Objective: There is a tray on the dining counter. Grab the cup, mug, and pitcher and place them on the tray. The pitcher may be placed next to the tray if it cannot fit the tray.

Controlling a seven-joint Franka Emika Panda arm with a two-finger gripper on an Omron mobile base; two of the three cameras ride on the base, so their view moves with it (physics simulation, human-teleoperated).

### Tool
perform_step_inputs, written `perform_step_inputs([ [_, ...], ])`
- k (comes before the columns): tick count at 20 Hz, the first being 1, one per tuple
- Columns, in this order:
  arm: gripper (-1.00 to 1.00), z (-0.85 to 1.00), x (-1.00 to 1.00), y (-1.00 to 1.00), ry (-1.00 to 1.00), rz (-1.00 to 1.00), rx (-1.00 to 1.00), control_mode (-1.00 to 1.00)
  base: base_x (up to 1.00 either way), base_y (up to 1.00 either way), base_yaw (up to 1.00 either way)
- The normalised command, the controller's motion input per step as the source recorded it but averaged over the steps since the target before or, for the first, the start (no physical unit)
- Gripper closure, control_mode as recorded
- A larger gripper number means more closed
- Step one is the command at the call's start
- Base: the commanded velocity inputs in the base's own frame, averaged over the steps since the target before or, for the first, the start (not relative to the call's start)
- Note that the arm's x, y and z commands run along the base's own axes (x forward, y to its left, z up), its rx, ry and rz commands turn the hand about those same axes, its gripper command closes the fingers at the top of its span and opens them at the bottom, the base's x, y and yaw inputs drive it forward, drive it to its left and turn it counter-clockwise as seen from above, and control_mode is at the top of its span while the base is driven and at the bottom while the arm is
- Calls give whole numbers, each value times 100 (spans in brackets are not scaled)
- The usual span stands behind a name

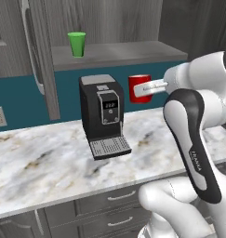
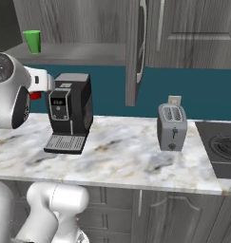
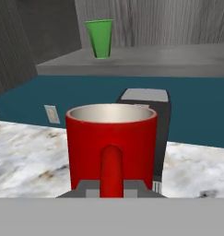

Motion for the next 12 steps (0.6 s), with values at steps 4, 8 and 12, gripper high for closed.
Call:
perform_step_inputs([
  [4, 100, 0, -13, 0, 0, 0, 0, -100, 0, 0, 0],
  [8, 100, -6, -55, 0, -2, 0, 0, -100, 0, 0, 0],
  [12, 100, -1, -21, 0, -3, 0, 0, -100, 0, 0, 0],
])
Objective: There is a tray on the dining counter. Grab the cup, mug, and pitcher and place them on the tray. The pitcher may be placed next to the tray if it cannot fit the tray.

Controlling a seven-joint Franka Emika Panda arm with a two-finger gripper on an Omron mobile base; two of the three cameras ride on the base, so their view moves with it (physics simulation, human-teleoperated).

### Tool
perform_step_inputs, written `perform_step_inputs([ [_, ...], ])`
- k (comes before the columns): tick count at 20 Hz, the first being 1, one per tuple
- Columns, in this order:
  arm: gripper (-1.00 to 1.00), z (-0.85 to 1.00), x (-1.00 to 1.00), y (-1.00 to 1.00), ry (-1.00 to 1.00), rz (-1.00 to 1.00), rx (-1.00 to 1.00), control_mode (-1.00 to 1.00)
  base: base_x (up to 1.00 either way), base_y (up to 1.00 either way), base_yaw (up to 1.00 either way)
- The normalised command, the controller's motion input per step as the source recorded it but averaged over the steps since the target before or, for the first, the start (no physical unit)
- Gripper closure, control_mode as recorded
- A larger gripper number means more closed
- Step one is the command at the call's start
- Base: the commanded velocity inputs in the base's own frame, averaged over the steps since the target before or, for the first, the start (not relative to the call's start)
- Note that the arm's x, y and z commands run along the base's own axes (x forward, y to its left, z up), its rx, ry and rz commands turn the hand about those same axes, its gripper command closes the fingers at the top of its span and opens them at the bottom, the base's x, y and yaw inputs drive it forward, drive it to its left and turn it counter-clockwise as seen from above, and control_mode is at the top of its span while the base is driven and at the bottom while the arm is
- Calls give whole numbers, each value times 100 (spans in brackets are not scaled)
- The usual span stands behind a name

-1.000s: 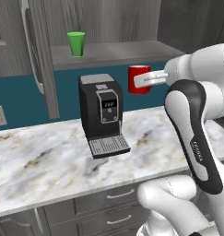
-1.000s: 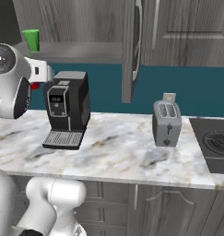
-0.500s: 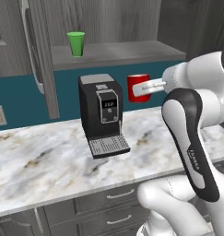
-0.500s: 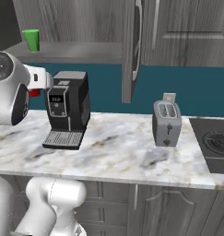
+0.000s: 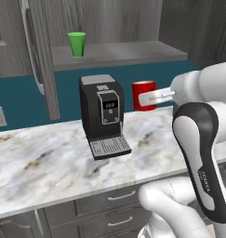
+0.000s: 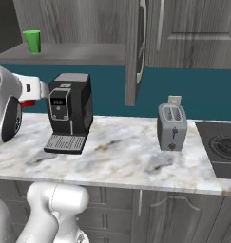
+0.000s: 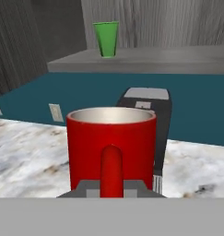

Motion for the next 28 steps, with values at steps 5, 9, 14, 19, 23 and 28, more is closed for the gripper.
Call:
perform_step_inputs([
  [5, 100, -8, 0, 0, -9, 0, 0, -100, 0, 0, 0],
  [9, 100, -16, 0, 0, -28, 0, 0, -100, 0, 0, 0],
  [14, 100, 0, 0, 0, -2, 0, 0, 100, 0, 0, 0],
  [19, 100, 0, 0, 0, 0, 0, 0, 100, -28, 18, 0],
  [23, 100, 0, 0, 0, 0, 0, 0, 100, -46, 57, 0],
  [28, 100, 0, 0, 0, 0, 0, 0, 100, -86, 11, 0],
])
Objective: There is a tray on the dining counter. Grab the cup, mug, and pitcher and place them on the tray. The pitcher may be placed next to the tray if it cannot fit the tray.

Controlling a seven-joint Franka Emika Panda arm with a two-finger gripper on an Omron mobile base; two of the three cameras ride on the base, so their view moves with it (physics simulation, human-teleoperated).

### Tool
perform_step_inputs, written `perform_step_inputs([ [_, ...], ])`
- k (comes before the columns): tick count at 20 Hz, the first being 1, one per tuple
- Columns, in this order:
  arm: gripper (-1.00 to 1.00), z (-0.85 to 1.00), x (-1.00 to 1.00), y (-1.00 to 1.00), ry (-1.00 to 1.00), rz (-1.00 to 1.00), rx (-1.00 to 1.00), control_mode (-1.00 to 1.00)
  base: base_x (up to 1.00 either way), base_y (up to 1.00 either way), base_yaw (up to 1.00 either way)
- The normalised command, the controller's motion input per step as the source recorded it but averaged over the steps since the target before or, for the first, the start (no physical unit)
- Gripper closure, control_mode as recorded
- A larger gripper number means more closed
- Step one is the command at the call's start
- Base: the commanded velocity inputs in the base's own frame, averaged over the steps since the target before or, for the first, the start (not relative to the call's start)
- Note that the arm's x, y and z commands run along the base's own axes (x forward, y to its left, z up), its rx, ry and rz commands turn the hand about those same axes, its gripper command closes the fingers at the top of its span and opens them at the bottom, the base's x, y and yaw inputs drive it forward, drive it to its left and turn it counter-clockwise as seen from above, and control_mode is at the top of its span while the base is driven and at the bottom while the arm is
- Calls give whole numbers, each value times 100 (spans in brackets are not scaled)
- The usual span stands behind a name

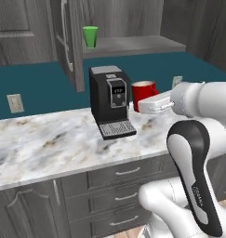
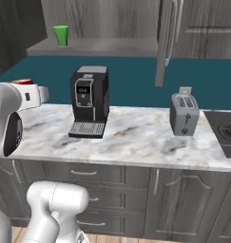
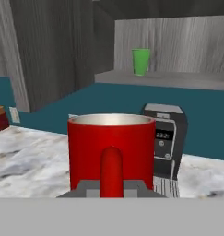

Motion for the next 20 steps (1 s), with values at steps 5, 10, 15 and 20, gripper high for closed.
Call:
perform_step_inputs([
  [5, 100, 0, 0, 0, 0, 0, 0, 100, -100, -3, 0],
  [10, 100, 0, 0, 0, 0, 0, 0, 100, -100, -6, 0],
  [15, 100, 0, 0, 0, 0, 0, 0, 100, -100, -8, 0],
  [20, 100, 0, 0, 0, 0, 0, 0, 100, -100, -6, 0],
])
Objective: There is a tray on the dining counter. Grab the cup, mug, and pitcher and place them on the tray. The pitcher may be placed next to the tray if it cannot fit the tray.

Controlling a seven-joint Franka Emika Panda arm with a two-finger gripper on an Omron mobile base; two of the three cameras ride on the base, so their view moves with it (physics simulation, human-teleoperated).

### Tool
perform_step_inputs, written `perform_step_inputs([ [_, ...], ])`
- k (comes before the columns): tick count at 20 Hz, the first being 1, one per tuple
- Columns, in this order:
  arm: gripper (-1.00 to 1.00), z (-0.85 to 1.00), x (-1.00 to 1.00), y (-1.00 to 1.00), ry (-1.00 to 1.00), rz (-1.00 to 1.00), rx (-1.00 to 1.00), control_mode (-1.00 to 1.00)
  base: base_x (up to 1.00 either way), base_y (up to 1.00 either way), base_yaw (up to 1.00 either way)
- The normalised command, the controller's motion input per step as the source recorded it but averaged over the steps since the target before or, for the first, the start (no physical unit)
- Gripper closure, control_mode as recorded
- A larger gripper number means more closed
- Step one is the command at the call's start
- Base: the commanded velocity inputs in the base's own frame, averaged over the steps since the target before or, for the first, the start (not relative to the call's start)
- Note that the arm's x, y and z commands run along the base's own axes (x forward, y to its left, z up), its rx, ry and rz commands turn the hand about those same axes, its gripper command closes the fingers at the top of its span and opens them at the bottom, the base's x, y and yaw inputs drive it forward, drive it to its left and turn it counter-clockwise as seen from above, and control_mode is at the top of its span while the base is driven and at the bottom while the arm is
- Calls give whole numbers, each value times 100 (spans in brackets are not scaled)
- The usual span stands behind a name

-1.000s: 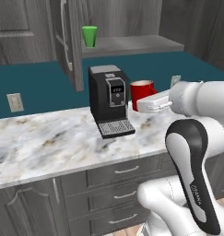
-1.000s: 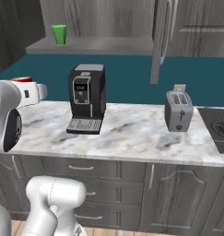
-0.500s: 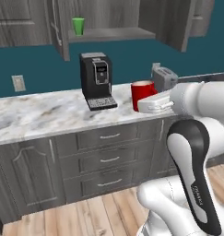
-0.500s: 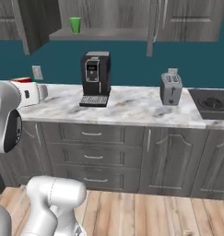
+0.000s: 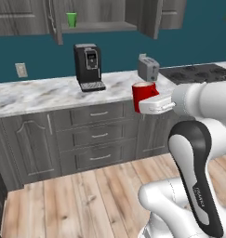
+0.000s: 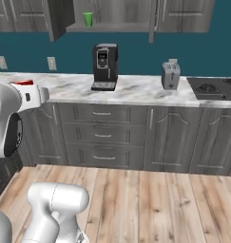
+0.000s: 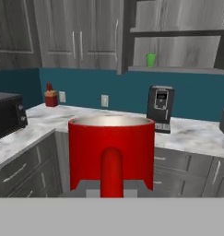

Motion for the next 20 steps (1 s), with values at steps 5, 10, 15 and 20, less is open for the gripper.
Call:
perform_step_inputs([
  [5, 100, 0, 0, 0, 0, 0, 0, 100, -100, 20, 0],
  [10, 100, 0, 0, 0, 0, 0, 0, 100, -100, 42, 0],
  [15, 100, 0, 0, 0, 0, 0, 0, 100, -100, 8, 0],
  [20, 100, 0, 0, 0, 0, 0, 0, 100, -100, -3, 0],
])
